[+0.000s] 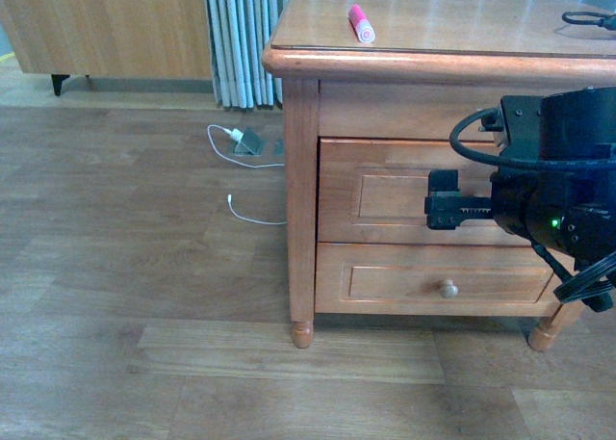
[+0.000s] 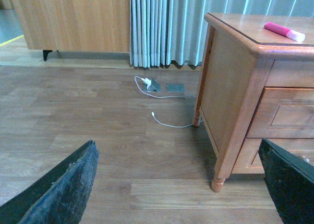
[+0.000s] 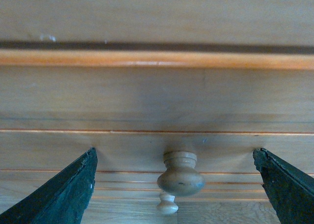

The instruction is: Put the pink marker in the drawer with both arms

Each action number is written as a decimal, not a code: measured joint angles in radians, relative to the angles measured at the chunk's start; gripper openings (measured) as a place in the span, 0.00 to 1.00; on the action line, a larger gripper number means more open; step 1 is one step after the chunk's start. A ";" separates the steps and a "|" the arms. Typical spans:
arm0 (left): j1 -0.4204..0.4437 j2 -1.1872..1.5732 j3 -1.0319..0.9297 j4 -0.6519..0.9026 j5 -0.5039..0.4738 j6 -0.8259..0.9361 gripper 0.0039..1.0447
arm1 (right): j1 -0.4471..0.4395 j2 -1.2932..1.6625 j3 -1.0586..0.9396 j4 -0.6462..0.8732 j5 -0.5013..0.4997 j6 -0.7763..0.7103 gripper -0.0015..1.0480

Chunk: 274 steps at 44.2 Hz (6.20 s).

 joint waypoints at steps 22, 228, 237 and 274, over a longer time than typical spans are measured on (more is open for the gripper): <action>0.000 0.000 0.000 0.000 0.000 0.000 0.94 | -0.002 0.031 0.014 0.006 -0.016 0.000 0.92; -0.263 1.479 0.877 0.494 0.056 -0.067 0.94 | -0.379 -1.920 -0.826 -0.878 -0.524 0.114 0.92; -0.336 1.654 1.105 0.436 0.036 -0.041 0.94 | -0.379 -1.920 -0.826 -0.878 -0.524 0.114 0.92; -0.458 2.247 1.886 0.024 -0.037 -0.118 0.94 | -0.380 -1.920 -0.826 -0.878 -0.524 0.114 0.92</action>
